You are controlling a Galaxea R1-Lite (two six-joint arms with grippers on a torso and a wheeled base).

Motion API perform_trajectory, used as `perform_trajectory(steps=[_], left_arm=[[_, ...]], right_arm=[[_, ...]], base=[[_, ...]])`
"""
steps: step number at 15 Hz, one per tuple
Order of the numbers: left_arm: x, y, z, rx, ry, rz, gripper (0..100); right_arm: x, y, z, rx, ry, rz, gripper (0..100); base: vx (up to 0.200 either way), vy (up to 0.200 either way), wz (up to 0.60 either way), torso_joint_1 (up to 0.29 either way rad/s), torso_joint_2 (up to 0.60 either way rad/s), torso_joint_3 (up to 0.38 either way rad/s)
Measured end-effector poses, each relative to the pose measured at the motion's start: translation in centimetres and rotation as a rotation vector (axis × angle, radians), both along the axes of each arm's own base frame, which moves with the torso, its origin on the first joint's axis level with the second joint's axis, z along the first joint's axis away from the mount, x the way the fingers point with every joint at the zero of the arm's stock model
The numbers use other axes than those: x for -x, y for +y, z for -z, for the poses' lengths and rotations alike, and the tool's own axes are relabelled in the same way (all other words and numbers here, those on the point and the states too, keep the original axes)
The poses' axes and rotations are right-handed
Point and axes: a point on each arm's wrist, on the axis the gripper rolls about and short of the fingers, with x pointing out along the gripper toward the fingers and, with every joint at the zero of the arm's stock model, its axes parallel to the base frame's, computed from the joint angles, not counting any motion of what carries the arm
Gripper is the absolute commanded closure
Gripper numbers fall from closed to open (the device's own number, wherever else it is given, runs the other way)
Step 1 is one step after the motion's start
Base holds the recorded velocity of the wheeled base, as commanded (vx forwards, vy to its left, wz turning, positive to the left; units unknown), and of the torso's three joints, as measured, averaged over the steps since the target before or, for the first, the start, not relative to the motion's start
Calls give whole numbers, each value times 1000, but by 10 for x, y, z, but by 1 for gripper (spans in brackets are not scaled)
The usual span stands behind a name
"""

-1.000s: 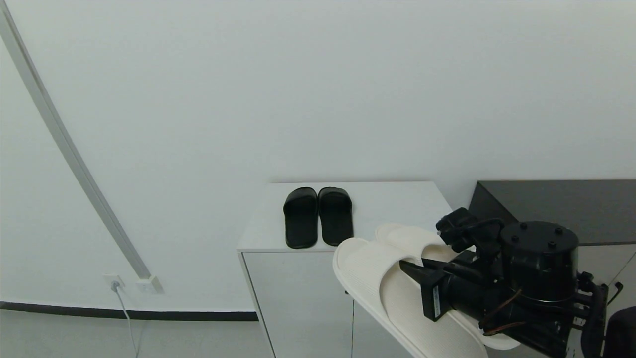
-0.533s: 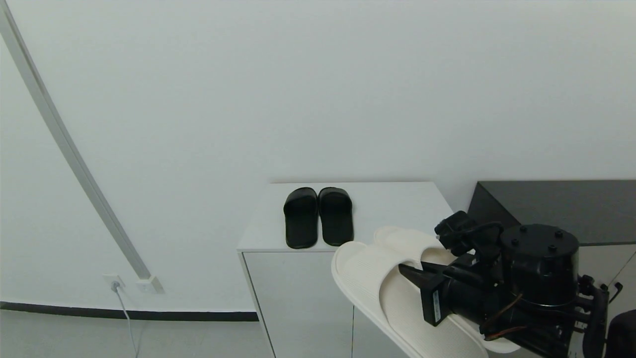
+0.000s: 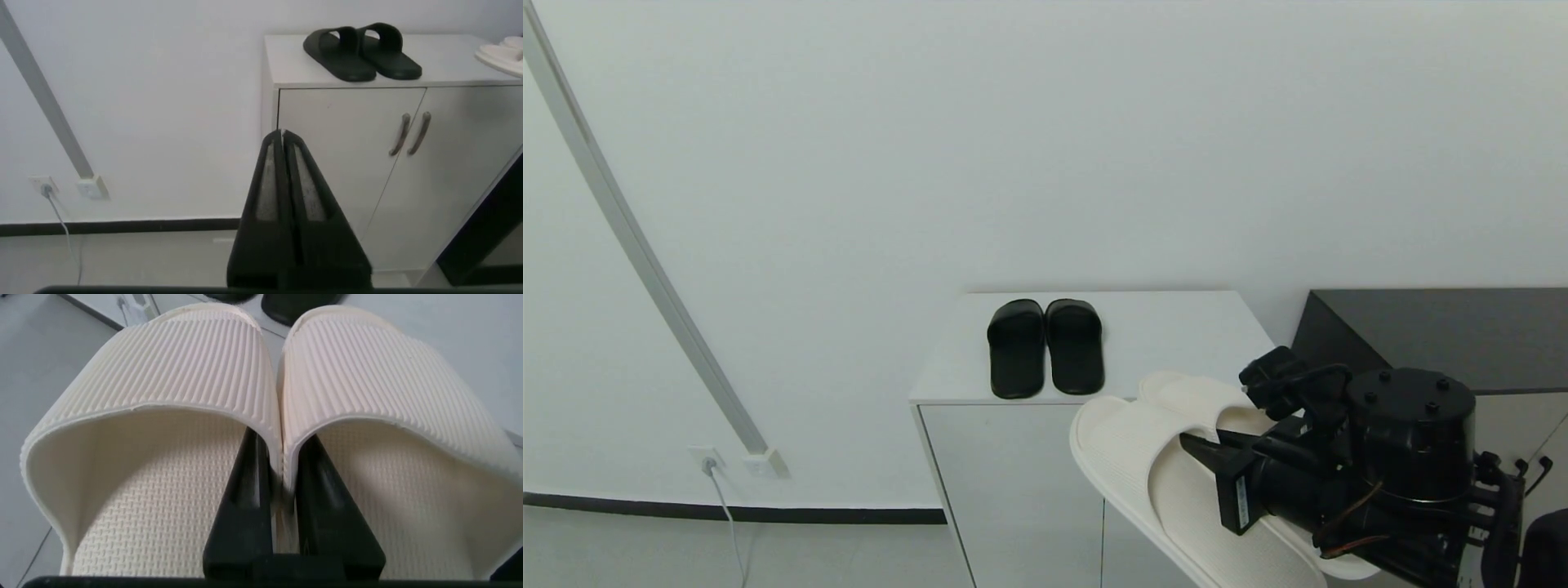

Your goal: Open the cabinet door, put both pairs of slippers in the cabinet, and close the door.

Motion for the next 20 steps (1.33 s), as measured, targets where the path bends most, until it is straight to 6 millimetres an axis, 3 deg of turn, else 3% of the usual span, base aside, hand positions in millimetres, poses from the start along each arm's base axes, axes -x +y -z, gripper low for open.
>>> perform_trajectory(steps=[10, 20], left_arm=[[0, 0, 0, -1, 0, 0, 0], [0, 0, 0, -1, 0, 0, 0]], right_arm=[[1, -1, 2, 17, -1, -4, 100], [2, -2, 3, 30, -6, -7, 100]], base=[[0, 0, 0, -163, 379, 208], [0, 0, 0, -216, 535, 315]])
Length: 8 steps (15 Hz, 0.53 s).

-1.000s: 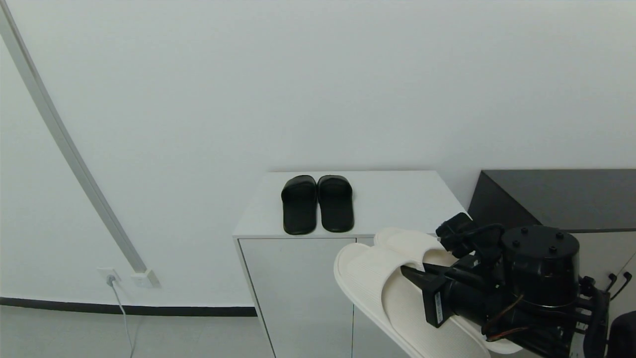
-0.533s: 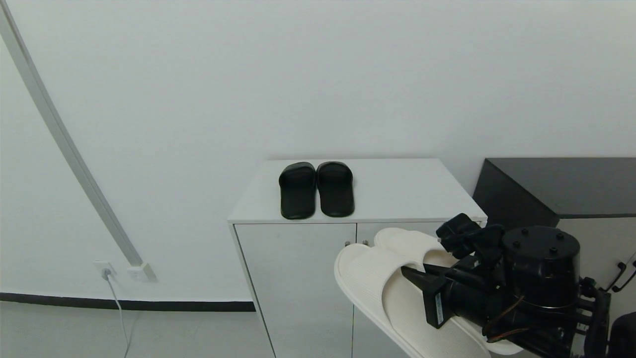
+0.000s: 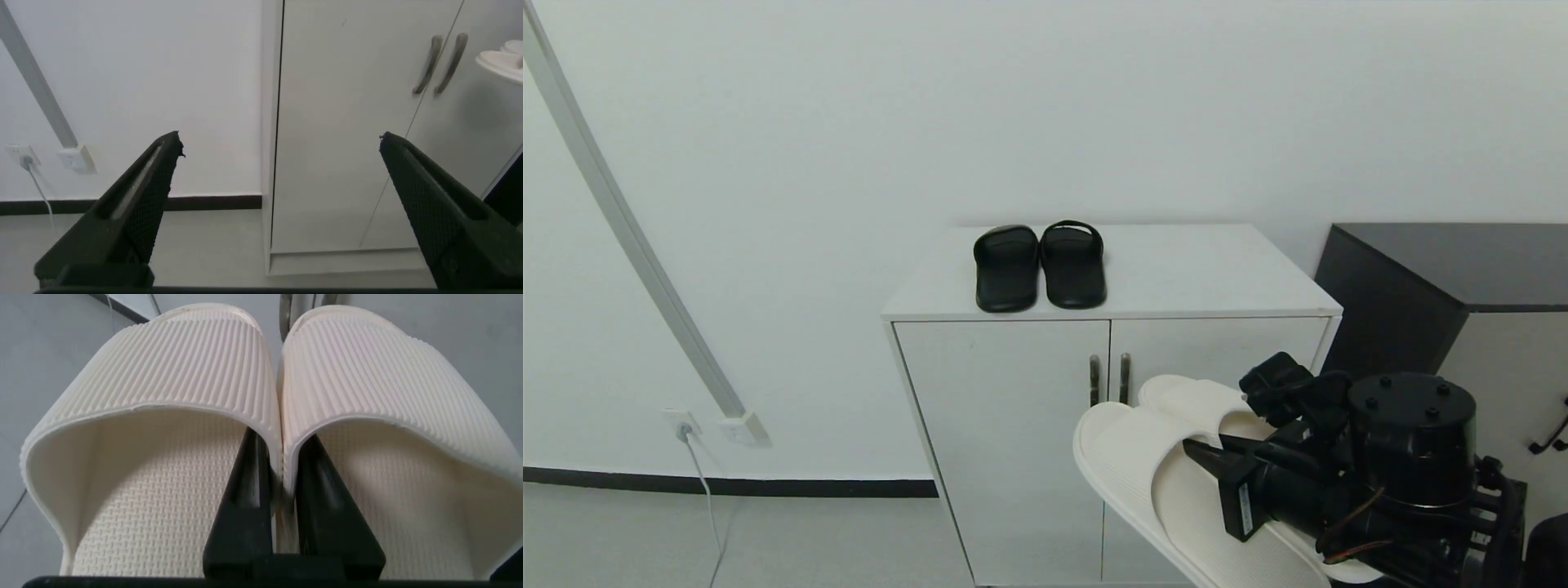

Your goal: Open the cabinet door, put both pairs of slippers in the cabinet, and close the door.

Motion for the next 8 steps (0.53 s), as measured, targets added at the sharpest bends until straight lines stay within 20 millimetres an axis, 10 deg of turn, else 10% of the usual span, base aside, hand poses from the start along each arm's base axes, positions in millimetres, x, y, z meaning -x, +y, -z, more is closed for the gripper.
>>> perform_trajectory(steps=[8], left_arm=[[0, 0, 0, 0, -1, 0, 0]], right_arm=[[-1, -1, 2, 4, 6, 3, 100]], base=[[0, 0, 0, -169, 495, 323]])
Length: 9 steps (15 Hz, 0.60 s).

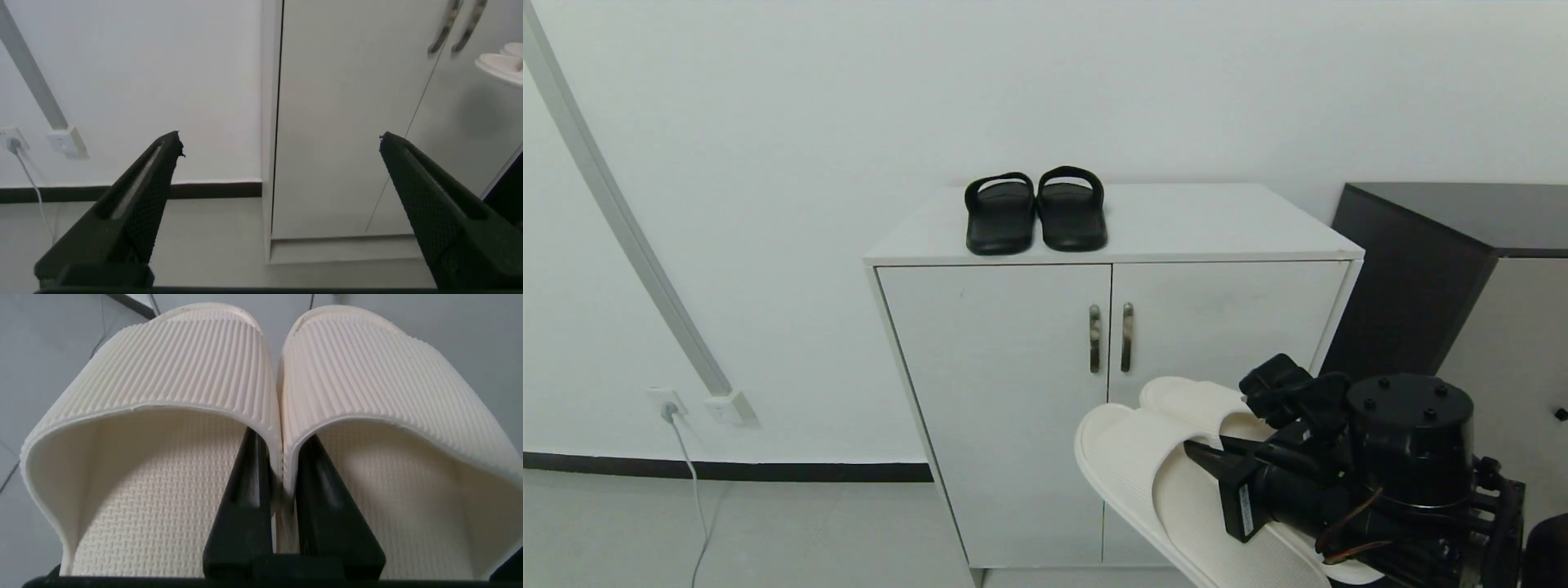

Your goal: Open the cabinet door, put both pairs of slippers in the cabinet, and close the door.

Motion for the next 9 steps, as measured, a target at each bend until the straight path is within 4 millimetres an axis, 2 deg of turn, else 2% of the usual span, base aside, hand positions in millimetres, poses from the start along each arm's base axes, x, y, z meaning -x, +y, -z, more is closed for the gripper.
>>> perform_trajectory(steps=[5, 9], left_arm=[[0, 0, 0, 4, 0, -7, 0], [0, 0, 0, 4, 0, -6, 0]], right_arm=[[1, -1, 1, 4, 4, 1, 100], [1, -1, 3, 8, 8, 1, 100]], base=[[0, 0, 0, -120, 457, 347], [0, 0, 0, -57, 444, 383]])
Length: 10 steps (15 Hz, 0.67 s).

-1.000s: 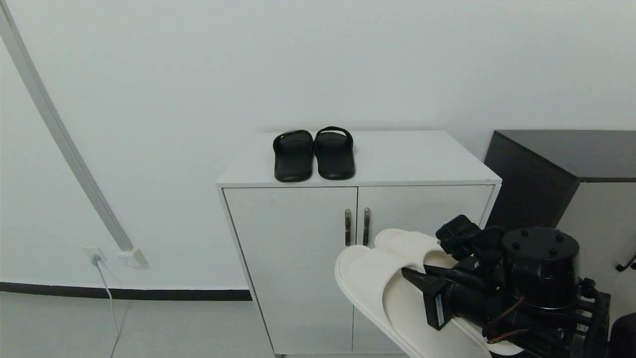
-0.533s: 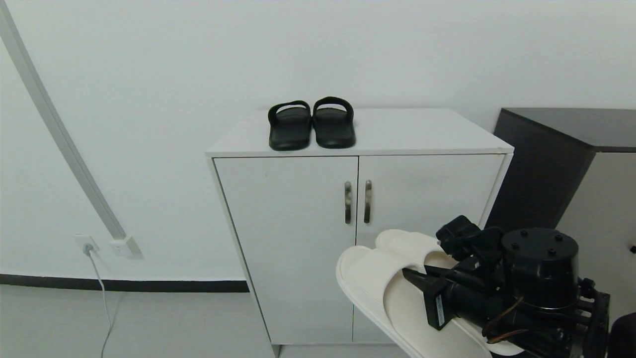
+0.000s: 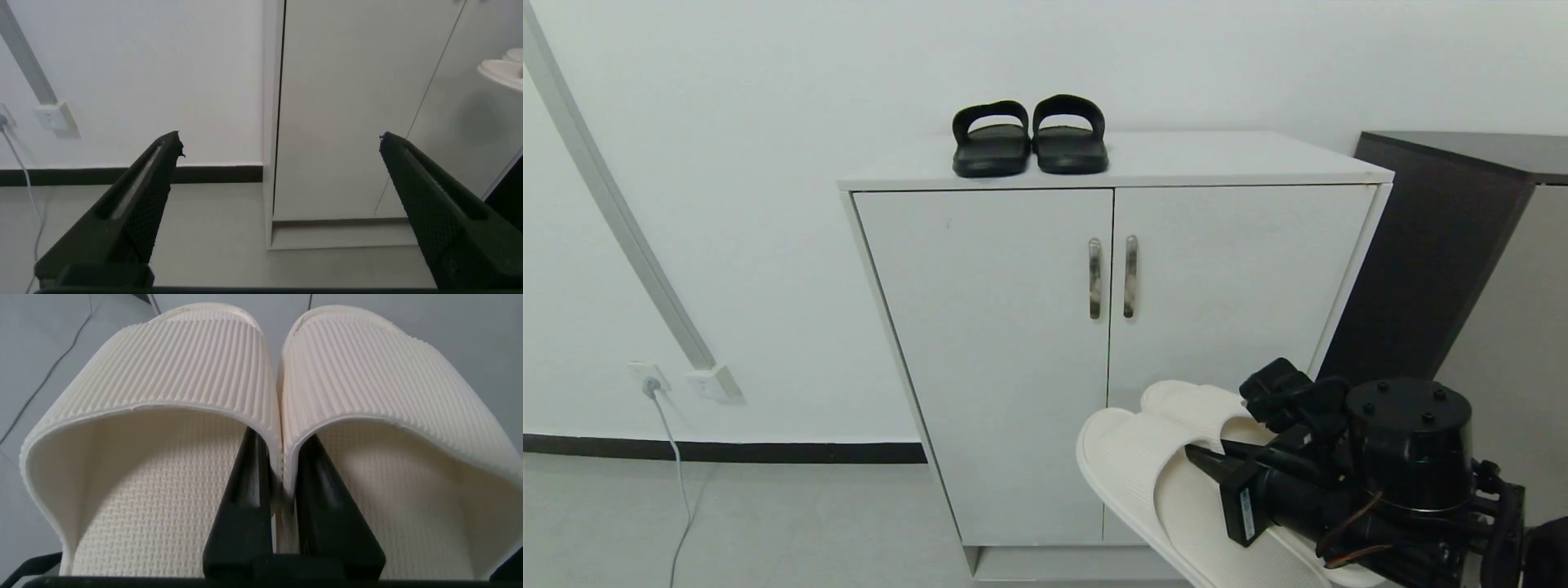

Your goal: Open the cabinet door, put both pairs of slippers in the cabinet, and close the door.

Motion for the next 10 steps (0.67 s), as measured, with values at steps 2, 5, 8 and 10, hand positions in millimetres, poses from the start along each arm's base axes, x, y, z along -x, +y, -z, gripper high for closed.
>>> perform_trajectory(steps=[2, 5, 8, 10], left_arm=[[0, 0, 0, -1, 1, 3, 0], [0, 0, 0, -2, 0, 5, 0], [0, 0, 0, -3, -1, 5, 0], [1, 0, -5, -3, -20, 10, 0]], right_arm=[[1, 0, 0, -3, -3, 1, 100], [1, -1, 0, -11, -12, 0, 100], [2, -2, 2, -10, -13, -1, 100], [2, -2, 2, -8, -11, -1, 100]], base=[[0, 0, 0, -10, 291, 259], [0, 0, 0, -10, 93, 92], [0, 0, 0, -1, 15, 20], [0, 0, 0, 0, 0, 0]])
